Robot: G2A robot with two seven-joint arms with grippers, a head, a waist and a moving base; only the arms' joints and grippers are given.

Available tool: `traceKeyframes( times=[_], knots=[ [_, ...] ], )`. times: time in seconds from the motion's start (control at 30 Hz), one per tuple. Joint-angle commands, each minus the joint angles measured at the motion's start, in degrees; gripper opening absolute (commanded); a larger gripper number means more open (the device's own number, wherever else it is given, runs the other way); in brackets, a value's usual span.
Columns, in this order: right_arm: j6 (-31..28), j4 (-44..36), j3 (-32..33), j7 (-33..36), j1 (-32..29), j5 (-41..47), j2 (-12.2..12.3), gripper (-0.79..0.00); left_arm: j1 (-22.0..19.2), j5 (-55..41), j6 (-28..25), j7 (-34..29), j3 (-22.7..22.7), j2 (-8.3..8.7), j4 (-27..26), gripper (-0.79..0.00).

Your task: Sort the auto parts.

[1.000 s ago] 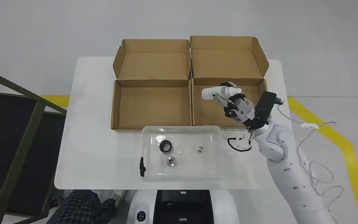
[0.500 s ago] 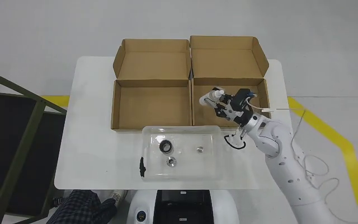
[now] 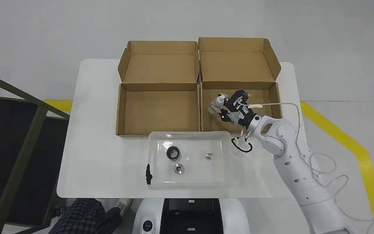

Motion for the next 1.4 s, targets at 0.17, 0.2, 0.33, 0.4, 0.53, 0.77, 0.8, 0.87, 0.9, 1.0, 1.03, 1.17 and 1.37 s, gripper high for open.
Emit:
traceKeyframes(
  times=[0.17,0.2,0.33,0.4,0.53,0.77,0.8,0.87,0.9,1.0,1.03,1.17,1.37],
  knots=[
    [0.6,2.8,-1.8,0.9,2.6,-1.2,-0.4,-0.785,0.0,0.0,0.0,0.0,0.0,0.0,0.0,0.0],
    [0.7,3.0,-2.0,1.1,2.9,-1.4,-0.5,-0.745,0.0,0.0,0.0,0.0,0.0,0.0,0.0,0.0],
    [1.1,3.8,-2.8,1.6,3.6,-1.7,-0.7,-0.536,0.0,0.0,0.0,0.0,0.0,0.0,0.0,0.0],
    [1.1,4.3,-3.2,1.9,3.9,-1.7,-0.8,-0.48,0.0,0.0,0.0,0.0,0.0,0.0,0.0,0.0],
    [0.9,5.0,-3.6,2.1,4.3,-1.6,-0.9,-0.437,0.0,0.0,0.0,0.0,0.0,0.0,0.0,0.0],
    [0.6,4.8,-3.5,1.8,4.8,-1.4,-0.9,-0.031,0.0,0.0,0.0,0.0,0.0,0.0,0.0,0.0],
    [0.5,4.2,-3.3,1.7,4.7,-1.4,-0.9,0.0,0.0,0.0,0.0,0.0,0.0,0.0,0.0,0.0],
    [0.3,2.6,-2.6,1.7,4.3,-1.7,-0.7,0.0,0.0,0.0,0.0,0.0,0.0,0.0,0.0,0.0],
    [0.2,1.7,-2.2,1.8,4.1,-1.9,-0.6,0.0,0.0,0.0,0.0,0.0,0.0,0.0,0.0,0.0],
    [-0.3,-0.9,-0.8,2.0,3.2,-2.0,-0.2,0.0,0.0,0.0,0.0,0.0,0.0,0.0,0.0,0.0],
    [-0.6,-1.7,-0.3,2.3,2.9,-1.9,0.0,0.0,0.0,0.0,0.0,0.0,0.0,0.0,0.0,0.0],
    [-1.9,-5.2,1.5,3.1,1.7,-1.3,0.5,0.0,0.0,0.0,0.0,0.0,0.0,0.0,0.0,0.0],
    [-7.5,-11.7,3.3,6.5,-0.9,-0.4,1.4,0.0,0.0,0.0,0.0,0.0,0.0,0.0,0.0,0.0]
  ],
)
